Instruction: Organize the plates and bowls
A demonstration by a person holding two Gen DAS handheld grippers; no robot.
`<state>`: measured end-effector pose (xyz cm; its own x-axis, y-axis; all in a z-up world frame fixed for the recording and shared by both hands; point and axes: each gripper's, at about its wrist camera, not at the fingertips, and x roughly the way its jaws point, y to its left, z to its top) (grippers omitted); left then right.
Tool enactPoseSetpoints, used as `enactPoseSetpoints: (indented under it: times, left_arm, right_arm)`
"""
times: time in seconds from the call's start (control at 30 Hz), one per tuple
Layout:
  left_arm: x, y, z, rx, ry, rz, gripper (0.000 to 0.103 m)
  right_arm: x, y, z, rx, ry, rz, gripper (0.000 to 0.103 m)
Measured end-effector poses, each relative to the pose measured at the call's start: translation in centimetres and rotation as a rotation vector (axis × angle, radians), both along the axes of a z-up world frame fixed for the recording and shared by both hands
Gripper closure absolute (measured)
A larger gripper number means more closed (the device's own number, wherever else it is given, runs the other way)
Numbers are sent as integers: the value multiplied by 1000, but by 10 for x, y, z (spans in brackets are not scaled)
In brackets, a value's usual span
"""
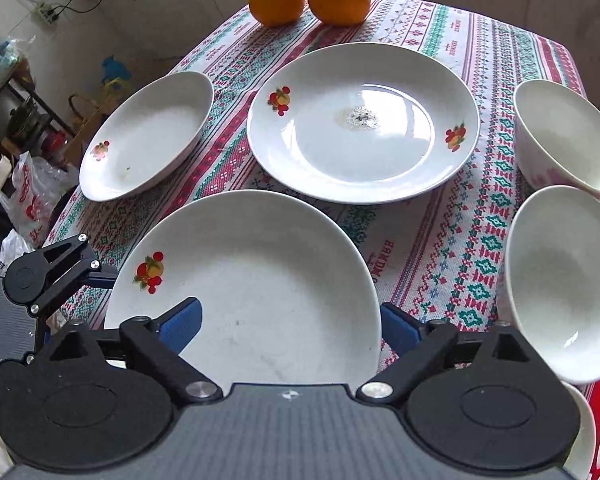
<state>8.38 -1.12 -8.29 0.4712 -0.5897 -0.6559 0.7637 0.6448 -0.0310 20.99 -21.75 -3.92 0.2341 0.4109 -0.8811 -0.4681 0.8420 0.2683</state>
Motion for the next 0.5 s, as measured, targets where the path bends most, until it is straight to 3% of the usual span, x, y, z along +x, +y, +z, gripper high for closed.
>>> enactPoseSetpoints:
  times: [0.1, 0.5]
  left_arm:
    - [-1, 0, 0, 7, -4, -8, 16]
    - [0, 1, 2, 6, 4, -11, 16]
  right_arm:
    - [4, 1, -2, -8, 15, 17, 16]
    - [10, 2, -9, 18, 45, 37, 16]
